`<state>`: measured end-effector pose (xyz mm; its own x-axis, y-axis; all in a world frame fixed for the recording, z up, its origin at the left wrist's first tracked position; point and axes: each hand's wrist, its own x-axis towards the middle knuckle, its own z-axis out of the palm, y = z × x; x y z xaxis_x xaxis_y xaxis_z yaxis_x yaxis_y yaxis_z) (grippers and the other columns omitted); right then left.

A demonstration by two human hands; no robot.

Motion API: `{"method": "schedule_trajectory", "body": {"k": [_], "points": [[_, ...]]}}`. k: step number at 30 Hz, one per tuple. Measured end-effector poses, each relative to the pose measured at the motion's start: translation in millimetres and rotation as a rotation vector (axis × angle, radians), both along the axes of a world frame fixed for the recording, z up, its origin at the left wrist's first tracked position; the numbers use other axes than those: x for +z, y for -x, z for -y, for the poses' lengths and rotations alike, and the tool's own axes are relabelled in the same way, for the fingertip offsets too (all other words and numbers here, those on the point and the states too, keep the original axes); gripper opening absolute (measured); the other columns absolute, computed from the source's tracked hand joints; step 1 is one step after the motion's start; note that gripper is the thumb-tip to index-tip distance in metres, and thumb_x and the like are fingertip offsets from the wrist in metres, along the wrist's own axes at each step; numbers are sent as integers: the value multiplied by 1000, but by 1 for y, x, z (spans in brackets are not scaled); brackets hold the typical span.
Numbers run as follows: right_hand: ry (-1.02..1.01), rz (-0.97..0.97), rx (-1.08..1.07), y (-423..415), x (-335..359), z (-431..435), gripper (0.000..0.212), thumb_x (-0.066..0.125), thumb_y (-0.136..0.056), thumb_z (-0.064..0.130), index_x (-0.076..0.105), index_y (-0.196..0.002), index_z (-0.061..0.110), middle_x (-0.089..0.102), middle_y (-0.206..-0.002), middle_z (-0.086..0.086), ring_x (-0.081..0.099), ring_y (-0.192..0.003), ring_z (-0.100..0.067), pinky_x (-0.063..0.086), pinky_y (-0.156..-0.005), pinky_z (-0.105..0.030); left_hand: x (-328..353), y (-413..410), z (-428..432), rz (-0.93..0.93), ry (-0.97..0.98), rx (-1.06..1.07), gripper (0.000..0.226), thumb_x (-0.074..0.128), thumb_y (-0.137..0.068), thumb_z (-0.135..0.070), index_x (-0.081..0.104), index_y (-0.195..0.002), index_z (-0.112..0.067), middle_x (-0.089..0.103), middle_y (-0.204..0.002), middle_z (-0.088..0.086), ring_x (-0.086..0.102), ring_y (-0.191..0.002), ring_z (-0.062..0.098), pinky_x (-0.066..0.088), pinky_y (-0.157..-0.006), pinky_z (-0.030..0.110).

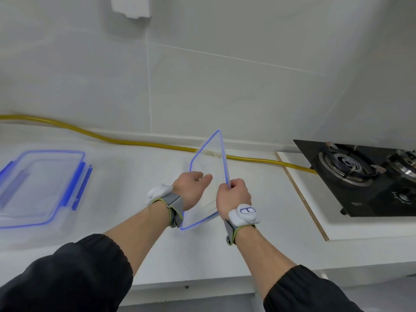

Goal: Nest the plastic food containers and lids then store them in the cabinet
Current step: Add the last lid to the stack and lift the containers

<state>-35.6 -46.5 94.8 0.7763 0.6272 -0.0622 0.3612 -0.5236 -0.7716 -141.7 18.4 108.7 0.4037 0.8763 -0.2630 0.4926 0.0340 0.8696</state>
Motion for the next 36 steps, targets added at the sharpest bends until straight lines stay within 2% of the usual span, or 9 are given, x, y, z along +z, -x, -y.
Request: {"method": "schedule_trajectory", "body": {"k": [2,9,18,22,26,29,31,33,36], "points": [[-7,20,64,27,5,-8,10,44,-86,28,49,-89,20,56,-76,1,54,-70,-29,39,-63,-30,6,16,-9,46,16,27,58,52,-87,-53,54,-132,-17,60,-129,5,56,-118,25,42,-104,35],[-8,72,247,115,12,-31,8,42,-87,30,44,-89,23,54,-80,5,53,-72,-28,37,-62,-31,16,79,-34,169,4,179,45,56,-85,-46,65,-113,-12,64,-117,21,61,-109,37,50,-96,48],[-90,151,462,196,11,-67,20,48,-85,46,37,-87,28,53,-90,4,51,-71,-22,38,-61,-30,26,164,-62,131,-26,366,37,69,-75,-32,64,-104,-11,72,-86,12,69,-76,27,57,-82,39],[-97,131,645,218,8,-77,34,51,-75,58,40,-94,33,52,-95,9,54,-75,-14,35,-55,-22,28,197,-74,130,-30,423,7,60,-74,-17,62,-79,-12,66,-66,12,63,-57,27,60,-72,41],[-144,116,809,230,10,-84,63,48,-71,70,48,-119,29,48,-100,14,51,-88,-3,37,-69,-13,28,225,-85,124,-70,502,5,57,-74,-16,61,-73,-13,59,-67,10,58,-59,26,58,-71,41],[-93,60,880,232,11,-96,51,45,-86,58,52,-124,24,52,-112,7,52,-94,-6,43,-85,-21,30,246,-91,152,-74,527,7,58,-75,-17,60,-69,-14,60,-70,10,59,-54,27,53,-51,28],[-29,53,873,233,9,-106,50,43,-90,54,52,-127,21,51,-124,1,53,-103,-10,37,-90,-20,29,262,-96,226,-29,524,20,56,-71,-20,64,-78,-4,64,-74,16,67,-67,39,61,-62,39],[19,63,823,233,5,-117,55,43,-90,56,49,-131,19,49,-130,0,53,-110,-14,33,-91,-19,28,278,-102,284,5,517,31,53,-65,-22,65,-81,2,70,-77,16,69,-82,44,57,-76,56],[123,104,752,234,-4,-135,61,44,-89,56,43,-136,17,41,-141,-5,51,-121,-21,34,-97,-25,27,301,-107,370,42,517,17,52,-70,-16,63,-73,-3,73,-86,24,69,-84,44,56,-79,57]]}}
